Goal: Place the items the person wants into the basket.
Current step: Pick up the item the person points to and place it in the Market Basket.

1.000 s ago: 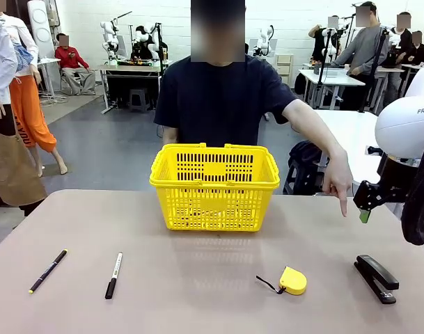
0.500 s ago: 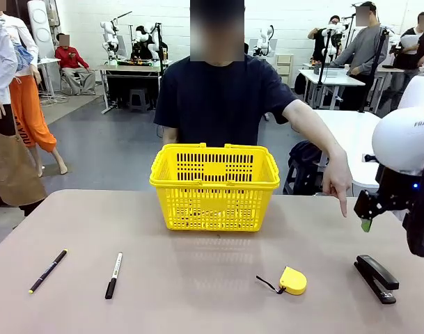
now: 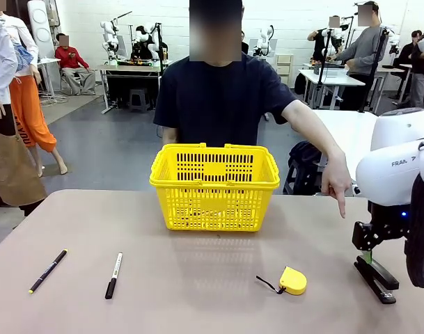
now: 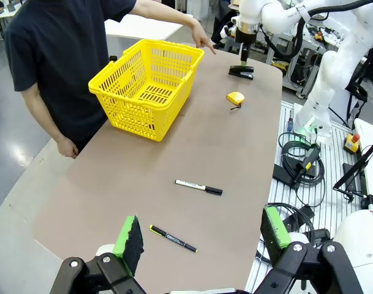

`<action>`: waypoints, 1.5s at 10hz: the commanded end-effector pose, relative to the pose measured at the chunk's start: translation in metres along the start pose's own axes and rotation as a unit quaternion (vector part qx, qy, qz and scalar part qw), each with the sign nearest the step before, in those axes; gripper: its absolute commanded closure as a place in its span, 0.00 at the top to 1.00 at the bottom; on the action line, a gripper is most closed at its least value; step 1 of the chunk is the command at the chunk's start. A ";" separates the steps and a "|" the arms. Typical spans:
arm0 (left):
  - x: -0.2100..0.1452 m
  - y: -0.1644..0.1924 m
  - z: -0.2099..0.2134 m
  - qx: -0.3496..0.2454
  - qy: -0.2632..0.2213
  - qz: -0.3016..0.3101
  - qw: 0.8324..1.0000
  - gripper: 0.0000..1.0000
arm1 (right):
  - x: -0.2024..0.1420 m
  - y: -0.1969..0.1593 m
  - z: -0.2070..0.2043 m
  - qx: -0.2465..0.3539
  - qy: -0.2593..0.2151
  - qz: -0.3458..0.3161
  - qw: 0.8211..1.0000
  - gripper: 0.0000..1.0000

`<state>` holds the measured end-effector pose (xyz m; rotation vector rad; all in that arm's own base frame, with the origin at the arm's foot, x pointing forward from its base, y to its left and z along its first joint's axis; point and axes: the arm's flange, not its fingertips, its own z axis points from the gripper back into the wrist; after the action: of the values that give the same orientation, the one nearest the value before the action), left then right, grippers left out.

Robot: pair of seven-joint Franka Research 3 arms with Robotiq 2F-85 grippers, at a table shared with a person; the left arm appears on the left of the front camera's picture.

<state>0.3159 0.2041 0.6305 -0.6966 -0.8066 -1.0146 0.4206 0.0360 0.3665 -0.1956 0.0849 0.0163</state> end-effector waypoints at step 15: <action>0.001 0.001 0.002 -0.003 -0.010 -0.010 1.000 1.00 | 0.024 0.003 -0.035 0.031 0.055 0.056 0.996 0.00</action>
<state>0.3160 0.2042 0.6304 -0.6967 -0.8070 -1.0153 0.4373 0.0319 0.3291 -0.1626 0.1790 0.1108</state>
